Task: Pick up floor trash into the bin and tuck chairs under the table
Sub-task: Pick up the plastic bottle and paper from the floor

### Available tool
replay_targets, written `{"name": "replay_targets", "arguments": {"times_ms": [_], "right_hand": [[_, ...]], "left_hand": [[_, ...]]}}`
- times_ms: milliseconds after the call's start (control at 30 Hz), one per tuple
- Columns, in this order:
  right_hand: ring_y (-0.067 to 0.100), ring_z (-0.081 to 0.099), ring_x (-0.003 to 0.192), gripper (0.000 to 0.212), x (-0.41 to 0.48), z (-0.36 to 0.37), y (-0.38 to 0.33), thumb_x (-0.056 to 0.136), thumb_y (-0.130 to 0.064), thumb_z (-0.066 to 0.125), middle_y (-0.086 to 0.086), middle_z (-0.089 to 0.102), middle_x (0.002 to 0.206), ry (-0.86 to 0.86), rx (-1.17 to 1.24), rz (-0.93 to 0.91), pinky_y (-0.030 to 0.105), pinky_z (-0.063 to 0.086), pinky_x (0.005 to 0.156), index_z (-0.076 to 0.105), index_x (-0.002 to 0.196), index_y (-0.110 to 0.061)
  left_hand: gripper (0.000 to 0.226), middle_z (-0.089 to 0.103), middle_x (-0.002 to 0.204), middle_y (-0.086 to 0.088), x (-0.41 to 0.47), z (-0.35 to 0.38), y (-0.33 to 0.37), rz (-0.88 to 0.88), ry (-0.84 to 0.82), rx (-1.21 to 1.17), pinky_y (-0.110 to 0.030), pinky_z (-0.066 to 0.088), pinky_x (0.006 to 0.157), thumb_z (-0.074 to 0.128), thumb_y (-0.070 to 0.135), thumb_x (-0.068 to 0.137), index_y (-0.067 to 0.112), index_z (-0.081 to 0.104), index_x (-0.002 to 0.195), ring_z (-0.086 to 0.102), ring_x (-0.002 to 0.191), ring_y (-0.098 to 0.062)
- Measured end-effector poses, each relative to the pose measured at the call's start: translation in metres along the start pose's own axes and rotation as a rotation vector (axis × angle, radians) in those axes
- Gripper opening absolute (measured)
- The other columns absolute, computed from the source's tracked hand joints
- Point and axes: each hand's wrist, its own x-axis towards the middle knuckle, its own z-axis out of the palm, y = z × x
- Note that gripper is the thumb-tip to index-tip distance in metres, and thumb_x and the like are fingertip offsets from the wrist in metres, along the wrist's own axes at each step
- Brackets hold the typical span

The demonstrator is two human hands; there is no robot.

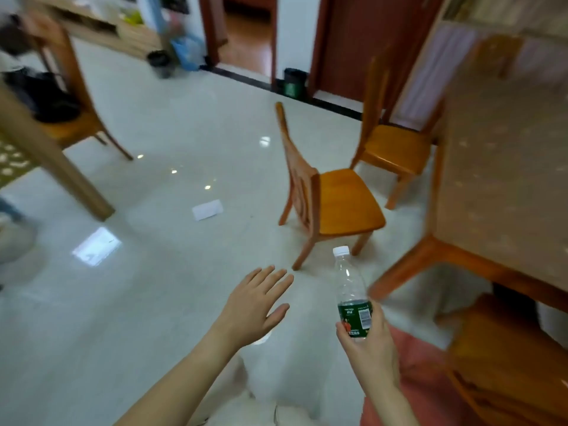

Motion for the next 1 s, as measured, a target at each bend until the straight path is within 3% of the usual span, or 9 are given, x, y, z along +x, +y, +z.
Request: {"name": "replay_targets", "arguments": {"times_ms": [333, 633, 767, 1000], "right_hand": [[0.014, 0.059, 0.084, 0.061, 0.058, 0.151, -0.162, 0.078, -0.038, 0.075, -0.007, 0.059, 0.103, -0.19, -0.009, -0.23, 0.03, 0.046, 0.068, 0.04, 0.128, -0.033], [0.014, 0.06, 0.086, 0.062, 0.118, 0.237, -0.287, 0.078, -0.036, 0.077, -0.006, 0.059, 0.106, -0.245, -0.019, -0.307, 0.028, 0.049, 0.066, 0.041, 0.129, -0.029], [0.015, 0.062, 0.086, 0.061, 0.161, 0.261, -0.32, 0.078, -0.037, 0.076, -0.005, 0.06, 0.106, -0.252, -0.033, -0.289, 0.037, 0.054, 0.069, 0.041, 0.128, -0.029], [0.015, 0.061, 0.084, 0.06, 0.275, 0.326, -0.369, 0.076, -0.046, 0.072, -0.004, 0.06, 0.102, -0.291, -0.088, -0.268, 0.044, 0.057, 0.066, 0.042, 0.126, -0.032]], "left_hand": [[0.049, 0.053, 0.139, 0.002, -0.072, -0.038, -0.203, -0.37, 0.065, -0.025, -0.032, 0.025, 0.109, 0.042, 0.044, 0.095, 0.021, 0.05, 0.137, 0.048, 0.129, -0.024], [0.051, 0.056, 0.135, 0.0, -0.044, -0.097, -0.35, -0.429, 0.126, -0.034, -0.035, 0.031, 0.109, 0.041, 0.043, 0.094, 0.017, 0.051, 0.136, 0.049, 0.127, -0.024], [0.052, 0.052, 0.14, -0.001, -0.017, -0.093, -0.395, -0.457, 0.106, -0.062, -0.037, 0.027, 0.113, 0.039, 0.043, 0.095, 0.017, 0.049, 0.139, 0.045, 0.132, -0.024], [0.051, 0.054, 0.137, -0.001, 0.061, -0.073, -0.485, -0.492, 0.027, -0.087, -0.04, 0.038, 0.107, 0.04, 0.042, 0.094, 0.018, 0.05, 0.137, 0.048, 0.128, -0.025]]}}
